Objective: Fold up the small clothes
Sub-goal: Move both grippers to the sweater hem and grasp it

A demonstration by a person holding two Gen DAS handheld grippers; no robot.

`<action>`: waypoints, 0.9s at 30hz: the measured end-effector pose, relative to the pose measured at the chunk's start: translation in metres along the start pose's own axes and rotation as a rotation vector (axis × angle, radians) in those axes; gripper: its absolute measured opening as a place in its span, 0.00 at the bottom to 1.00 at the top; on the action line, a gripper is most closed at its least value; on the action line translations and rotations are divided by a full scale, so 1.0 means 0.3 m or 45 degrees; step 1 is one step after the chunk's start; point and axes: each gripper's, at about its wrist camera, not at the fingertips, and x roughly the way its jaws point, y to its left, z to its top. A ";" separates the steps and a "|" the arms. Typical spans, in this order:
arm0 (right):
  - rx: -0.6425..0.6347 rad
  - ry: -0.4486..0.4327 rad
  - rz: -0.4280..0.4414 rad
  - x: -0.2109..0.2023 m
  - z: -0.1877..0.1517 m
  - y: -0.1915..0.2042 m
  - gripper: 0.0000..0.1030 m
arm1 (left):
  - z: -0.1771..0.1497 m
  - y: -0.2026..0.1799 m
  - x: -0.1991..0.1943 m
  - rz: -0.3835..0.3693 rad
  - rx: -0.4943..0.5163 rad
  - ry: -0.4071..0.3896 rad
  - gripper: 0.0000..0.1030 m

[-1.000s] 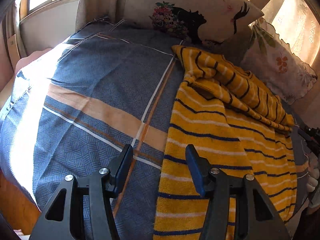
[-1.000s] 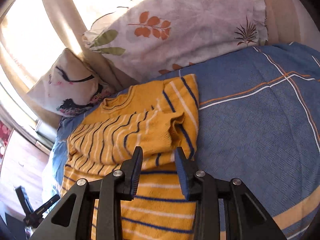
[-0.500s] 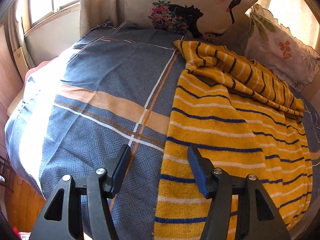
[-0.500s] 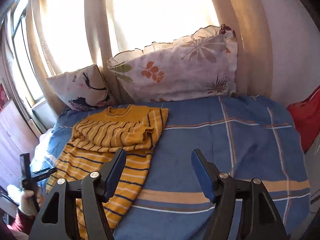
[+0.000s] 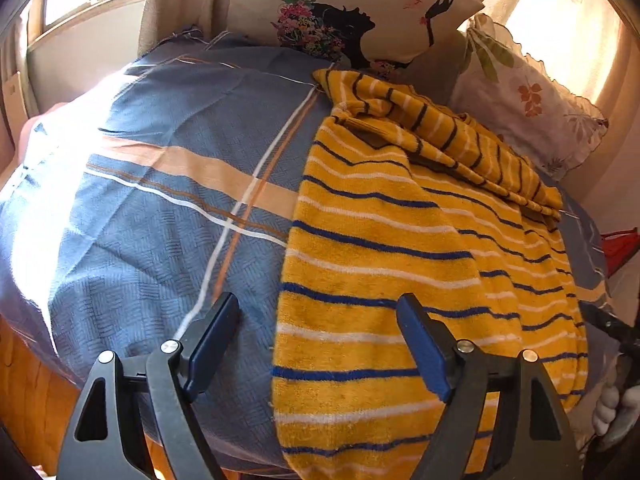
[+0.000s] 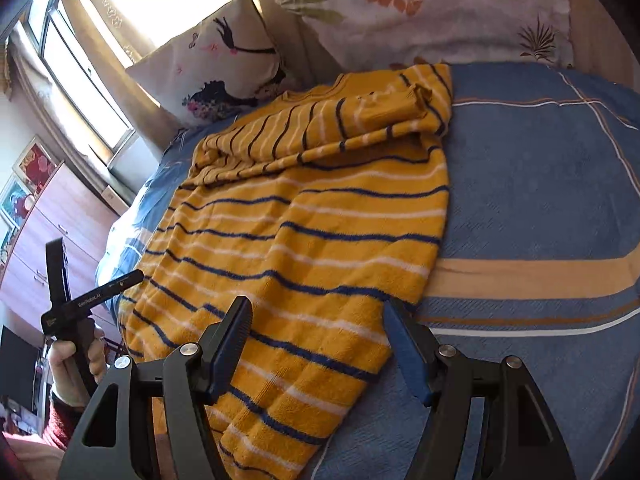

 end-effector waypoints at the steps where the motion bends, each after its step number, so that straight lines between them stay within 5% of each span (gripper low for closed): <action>1: -0.003 0.013 0.002 0.011 -0.010 0.001 0.71 | -0.007 -0.002 -0.007 -0.069 -0.012 0.012 0.76; 5: 0.018 0.005 0.036 0.013 -0.037 0.002 0.71 | -0.043 -0.010 -0.028 -0.231 -0.039 0.040 0.75; 12: 0.065 -0.002 0.304 0.004 -0.100 0.026 0.71 | -0.098 -0.010 -0.077 -0.466 -0.067 0.026 0.75; 17: 0.128 -0.011 0.529 -0.015 -0.159 0.035 0.71 | -0.147 0.001 -0.097 -0.478 -0.039 0.014 0.75; 27: 0.190 -0.048 0.485 -0.107 -0.263 -0.025 0.69 | -0.223 0.024 -0.106 -0.478 -0.032 0.050 0.75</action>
